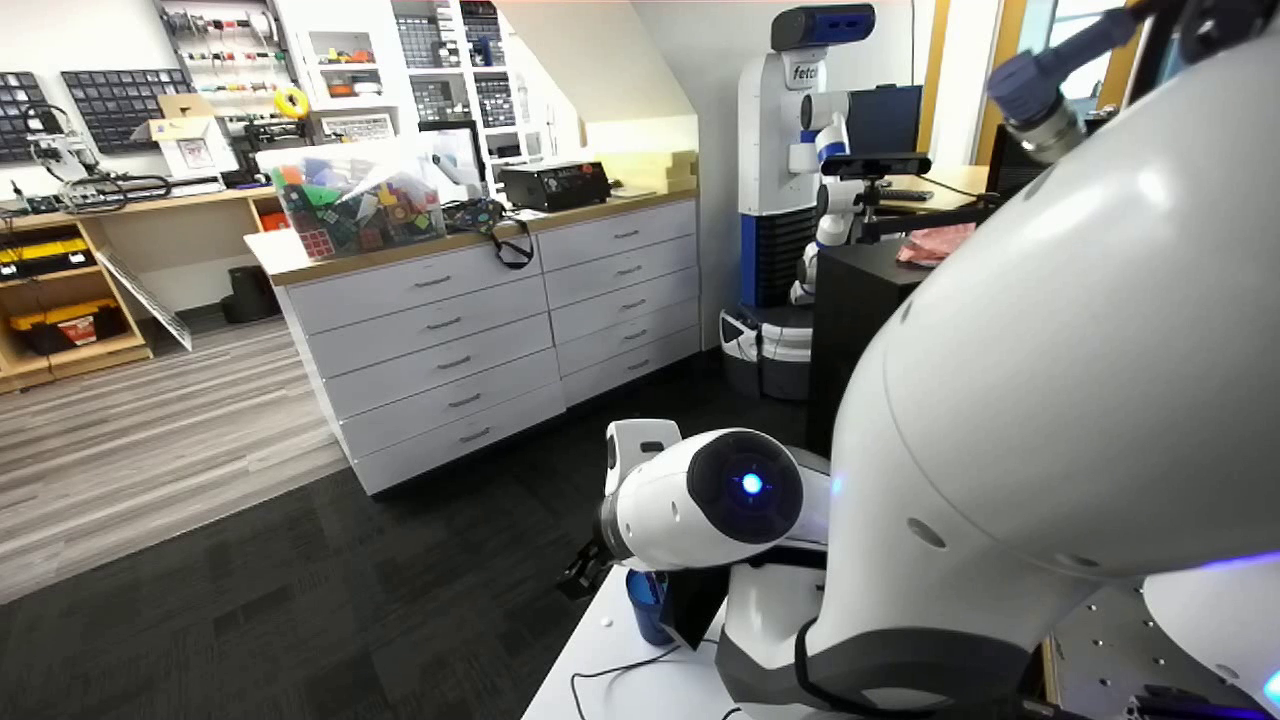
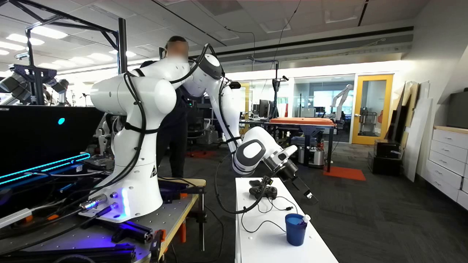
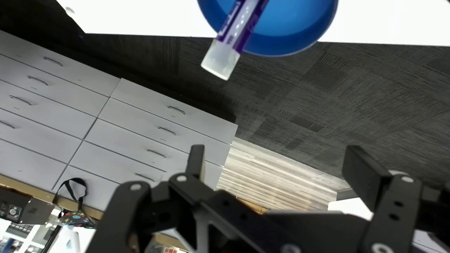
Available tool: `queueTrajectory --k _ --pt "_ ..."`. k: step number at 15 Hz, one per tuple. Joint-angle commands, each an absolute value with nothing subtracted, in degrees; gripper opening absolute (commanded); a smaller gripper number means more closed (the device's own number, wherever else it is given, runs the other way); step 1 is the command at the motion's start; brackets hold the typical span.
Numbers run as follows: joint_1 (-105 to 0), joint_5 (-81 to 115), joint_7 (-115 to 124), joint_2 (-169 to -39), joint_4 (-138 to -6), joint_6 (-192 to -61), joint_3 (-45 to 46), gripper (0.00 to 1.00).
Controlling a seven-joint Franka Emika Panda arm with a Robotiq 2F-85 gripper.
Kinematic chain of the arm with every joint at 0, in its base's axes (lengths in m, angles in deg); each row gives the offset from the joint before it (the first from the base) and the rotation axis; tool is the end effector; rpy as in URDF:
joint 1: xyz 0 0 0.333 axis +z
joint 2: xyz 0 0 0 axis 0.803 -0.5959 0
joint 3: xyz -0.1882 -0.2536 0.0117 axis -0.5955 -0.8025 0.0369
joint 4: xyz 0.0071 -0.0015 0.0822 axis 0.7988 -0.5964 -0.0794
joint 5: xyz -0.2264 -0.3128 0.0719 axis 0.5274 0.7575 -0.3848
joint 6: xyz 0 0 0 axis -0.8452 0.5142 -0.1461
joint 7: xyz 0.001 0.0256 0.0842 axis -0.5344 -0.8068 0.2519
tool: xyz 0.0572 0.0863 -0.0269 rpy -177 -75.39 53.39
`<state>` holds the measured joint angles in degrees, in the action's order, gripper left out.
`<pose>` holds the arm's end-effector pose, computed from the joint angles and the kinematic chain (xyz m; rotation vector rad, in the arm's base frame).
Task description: Remove the marker from the cup and put it on the table
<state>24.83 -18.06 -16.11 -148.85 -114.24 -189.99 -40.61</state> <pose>0.4694 0.1764 0.1005 2.5830 -0.0388 1.0543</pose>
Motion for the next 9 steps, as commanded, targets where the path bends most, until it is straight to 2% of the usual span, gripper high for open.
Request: queueTrajectory --k 1,9 --pt "24.4 -20.6 -13.4 -148.5 -113.8 -190.0 -39.8 1.00" --pt "25.5 -22.7 -12.1 -147.5 -115.2 -187.5 -43.0 1.00"
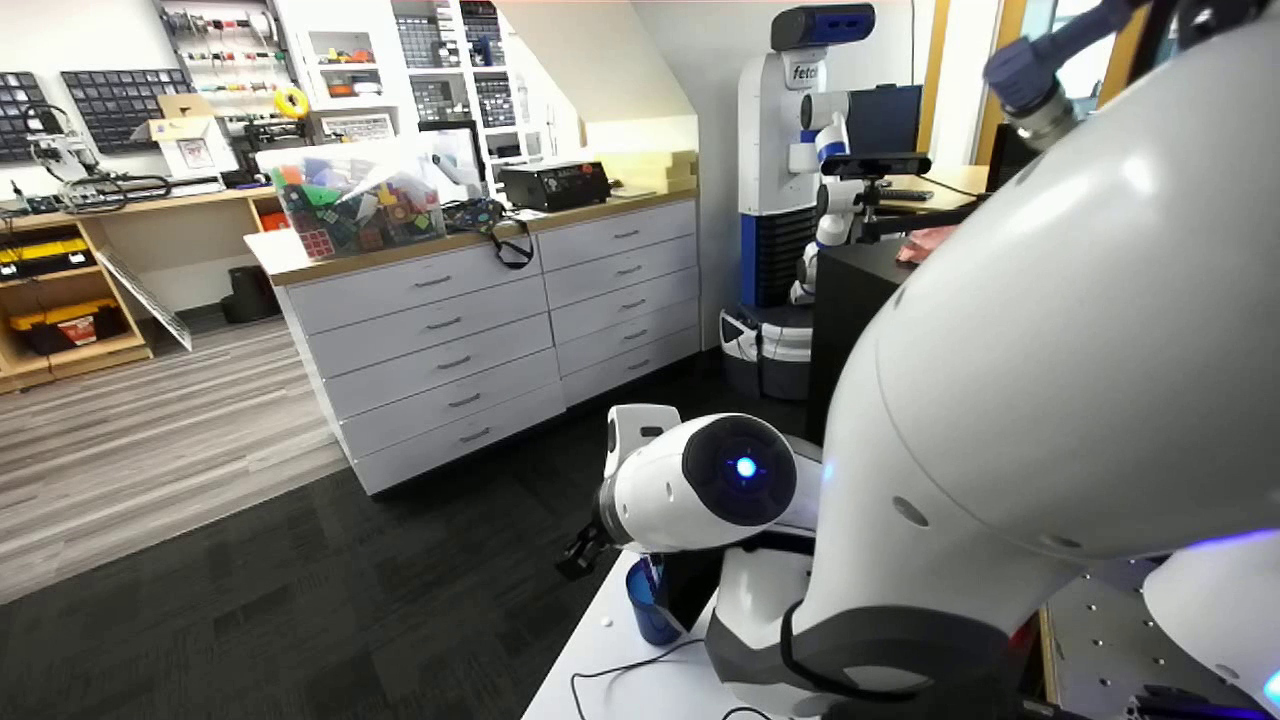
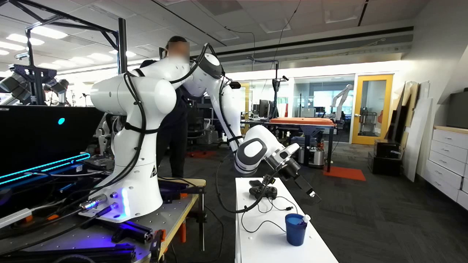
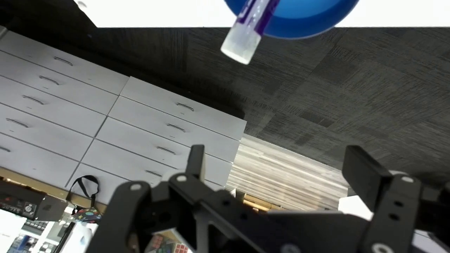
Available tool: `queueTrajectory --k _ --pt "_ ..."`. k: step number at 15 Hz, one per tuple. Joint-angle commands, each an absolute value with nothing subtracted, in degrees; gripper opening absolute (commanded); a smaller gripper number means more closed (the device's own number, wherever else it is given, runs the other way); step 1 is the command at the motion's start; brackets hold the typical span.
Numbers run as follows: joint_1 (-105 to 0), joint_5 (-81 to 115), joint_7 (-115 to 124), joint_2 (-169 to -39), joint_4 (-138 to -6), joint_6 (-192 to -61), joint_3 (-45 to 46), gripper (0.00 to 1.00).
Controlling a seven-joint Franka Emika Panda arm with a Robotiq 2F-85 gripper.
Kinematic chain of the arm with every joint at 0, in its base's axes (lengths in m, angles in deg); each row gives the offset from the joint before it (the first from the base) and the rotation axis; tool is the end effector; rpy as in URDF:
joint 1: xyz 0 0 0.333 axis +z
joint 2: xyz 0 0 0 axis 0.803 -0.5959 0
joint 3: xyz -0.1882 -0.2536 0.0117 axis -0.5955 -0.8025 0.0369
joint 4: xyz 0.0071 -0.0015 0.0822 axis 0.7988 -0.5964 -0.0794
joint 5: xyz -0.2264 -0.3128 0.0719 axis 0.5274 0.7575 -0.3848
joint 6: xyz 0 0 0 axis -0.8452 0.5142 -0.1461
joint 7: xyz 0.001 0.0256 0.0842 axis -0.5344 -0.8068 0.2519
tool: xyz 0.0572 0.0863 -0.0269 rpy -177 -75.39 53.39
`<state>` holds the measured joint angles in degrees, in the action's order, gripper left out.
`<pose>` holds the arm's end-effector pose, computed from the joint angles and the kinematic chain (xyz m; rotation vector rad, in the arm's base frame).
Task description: Remove the marker from the cup and put it on the table
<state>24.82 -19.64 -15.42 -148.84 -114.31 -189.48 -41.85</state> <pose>0.4755 0.1667 0.1094 2.5619 -0.0809 1.0685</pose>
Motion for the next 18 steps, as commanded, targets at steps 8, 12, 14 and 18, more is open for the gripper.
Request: queueTrajectory --k 8,12,14,18 --pt "27.4 -24.7 -12.1 -146.6 -116.3 -180.0 -47.3 1.00" --pt "27.6 -23.9 -12.7 -145.8 -116.2 -176.6 -48.9 1.00" --pt "27.5 -23.6 -13.2 -145.2 -116.2 -175.7 -49.2 1.00" --pt "26.5 -23.2 -14.2 -144.0 -115.8 -174.1 -49.0 1.00"
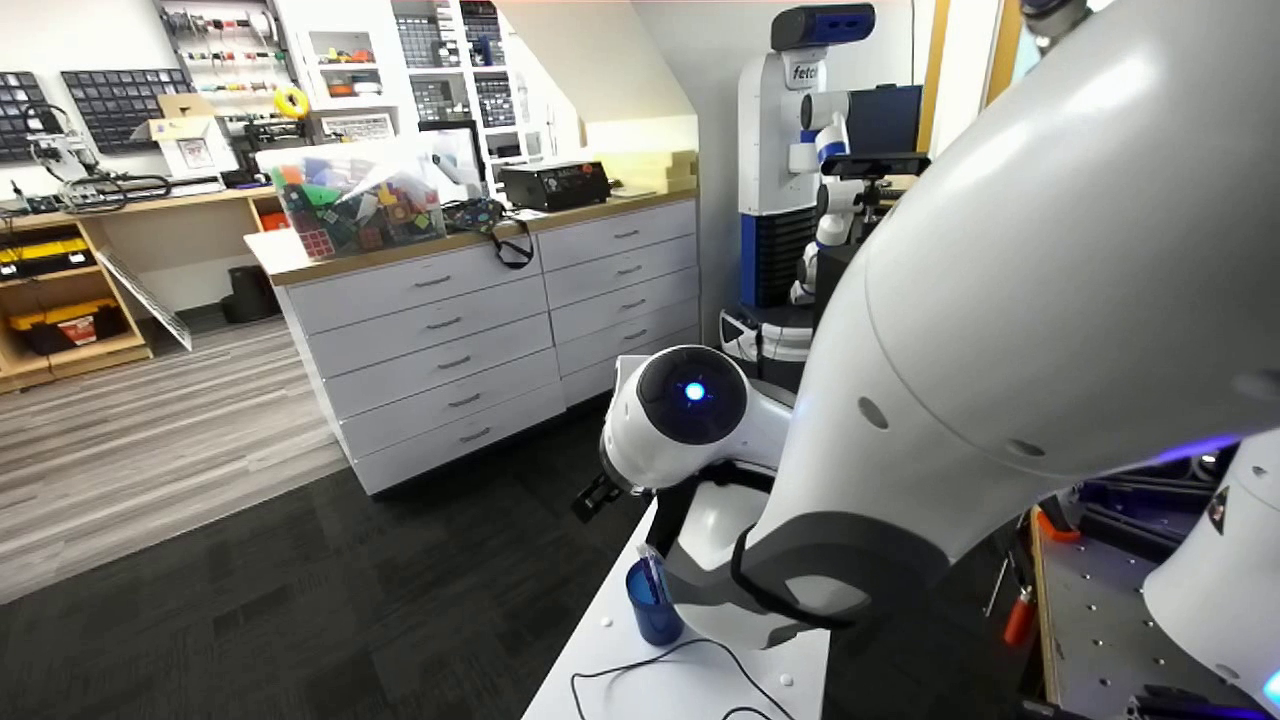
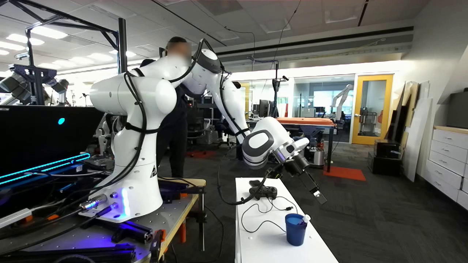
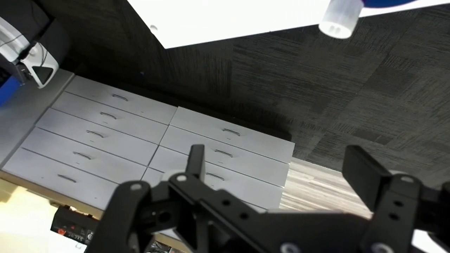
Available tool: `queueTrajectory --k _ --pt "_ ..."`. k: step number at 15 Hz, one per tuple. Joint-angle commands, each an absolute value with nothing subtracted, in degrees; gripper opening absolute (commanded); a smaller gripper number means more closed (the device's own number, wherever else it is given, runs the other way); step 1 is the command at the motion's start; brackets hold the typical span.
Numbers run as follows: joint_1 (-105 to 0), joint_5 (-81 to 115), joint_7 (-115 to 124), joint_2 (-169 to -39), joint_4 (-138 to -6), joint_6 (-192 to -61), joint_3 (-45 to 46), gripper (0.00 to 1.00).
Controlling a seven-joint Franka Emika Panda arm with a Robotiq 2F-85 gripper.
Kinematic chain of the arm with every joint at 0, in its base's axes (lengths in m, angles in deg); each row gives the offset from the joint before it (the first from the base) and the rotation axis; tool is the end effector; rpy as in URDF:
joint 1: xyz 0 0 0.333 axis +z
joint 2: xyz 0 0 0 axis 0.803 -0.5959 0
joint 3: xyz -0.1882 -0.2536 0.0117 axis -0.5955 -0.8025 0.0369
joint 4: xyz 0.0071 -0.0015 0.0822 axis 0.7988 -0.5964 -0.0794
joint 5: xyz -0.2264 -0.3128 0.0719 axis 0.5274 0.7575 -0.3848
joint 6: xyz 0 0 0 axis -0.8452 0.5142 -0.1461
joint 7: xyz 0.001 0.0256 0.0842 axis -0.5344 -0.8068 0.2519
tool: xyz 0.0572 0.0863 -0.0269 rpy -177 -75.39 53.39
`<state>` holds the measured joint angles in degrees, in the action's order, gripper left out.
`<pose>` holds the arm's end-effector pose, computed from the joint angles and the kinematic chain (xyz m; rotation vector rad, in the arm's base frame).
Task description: Remove the marker from the cup and put it on the table
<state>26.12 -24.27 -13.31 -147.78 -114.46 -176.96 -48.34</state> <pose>0.4948 0.1252 0.1383 2.5224 -0.3078 0.9214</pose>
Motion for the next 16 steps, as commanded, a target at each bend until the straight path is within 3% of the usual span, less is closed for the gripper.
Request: queueTrajectory --k 1,16 --pt "26.3 -23.0 -14.3 -143.6 -115.7 -173.7 -48.8 1.00" --pt "18.9 -18.1 -18.7 -133.9 -115.0 -165.6 -45.1 1.00"
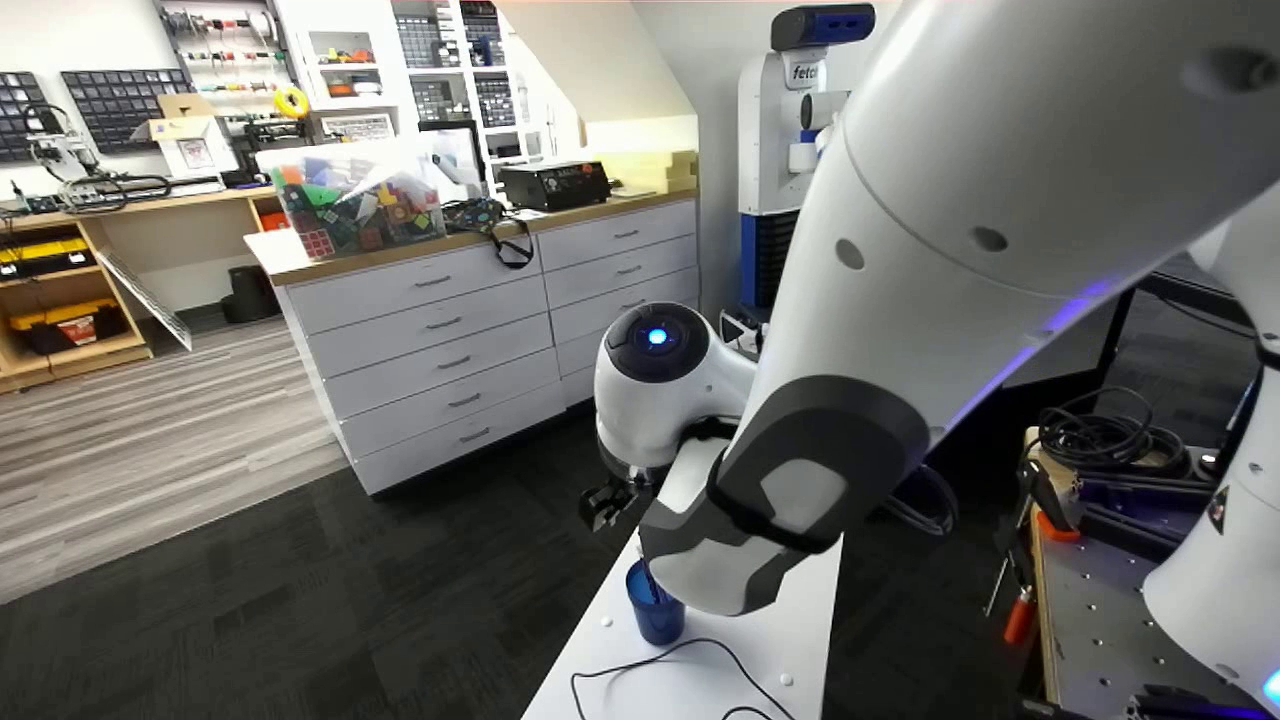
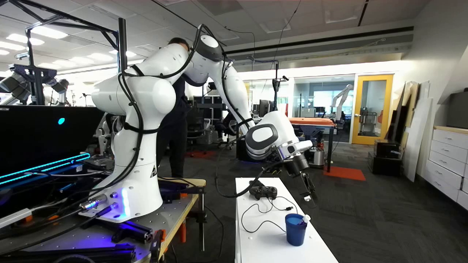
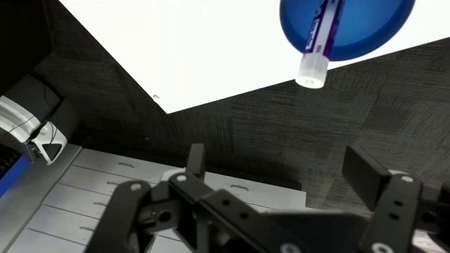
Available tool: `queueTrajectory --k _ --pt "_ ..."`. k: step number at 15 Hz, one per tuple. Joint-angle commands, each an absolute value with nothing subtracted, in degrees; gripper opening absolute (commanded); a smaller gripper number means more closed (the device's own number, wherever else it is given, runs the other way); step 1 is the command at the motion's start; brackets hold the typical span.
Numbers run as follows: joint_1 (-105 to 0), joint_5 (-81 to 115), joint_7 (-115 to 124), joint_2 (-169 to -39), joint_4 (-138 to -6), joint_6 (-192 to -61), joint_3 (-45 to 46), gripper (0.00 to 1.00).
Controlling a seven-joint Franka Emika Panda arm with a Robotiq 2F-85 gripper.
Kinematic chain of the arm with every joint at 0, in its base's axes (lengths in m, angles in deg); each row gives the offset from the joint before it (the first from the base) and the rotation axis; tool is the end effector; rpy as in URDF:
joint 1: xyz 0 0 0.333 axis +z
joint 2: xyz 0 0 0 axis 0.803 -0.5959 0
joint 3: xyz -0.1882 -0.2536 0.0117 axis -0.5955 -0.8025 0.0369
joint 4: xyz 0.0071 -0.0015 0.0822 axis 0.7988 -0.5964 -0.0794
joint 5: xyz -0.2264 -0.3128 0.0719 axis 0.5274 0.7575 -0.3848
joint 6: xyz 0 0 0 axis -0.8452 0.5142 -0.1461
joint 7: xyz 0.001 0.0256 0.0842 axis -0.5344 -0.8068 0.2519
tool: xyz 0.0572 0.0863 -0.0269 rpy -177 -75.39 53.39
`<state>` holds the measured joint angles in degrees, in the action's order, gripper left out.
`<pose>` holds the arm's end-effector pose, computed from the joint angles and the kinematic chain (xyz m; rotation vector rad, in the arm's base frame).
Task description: Remove the marker from the cup and put it on the table
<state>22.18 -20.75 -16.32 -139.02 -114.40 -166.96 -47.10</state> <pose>0.4960 0.1210 0.1428 2.6511 -0.5169 0.6898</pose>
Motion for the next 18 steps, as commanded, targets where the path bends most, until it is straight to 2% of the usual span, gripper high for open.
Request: queueTrajectory --k 1,10,18 --pt "17.7 -18.0 -19.1 -133.2 -115.0 -165.9 -44.1 1.00" --pt "7.2 -17.7 -23.2 -129.4 -114.1 -167.0 -34.3 1.00" --pt "3.3 -14.4 -26.8 -128.0 -112.8 -167.4 -31.9 1.00"
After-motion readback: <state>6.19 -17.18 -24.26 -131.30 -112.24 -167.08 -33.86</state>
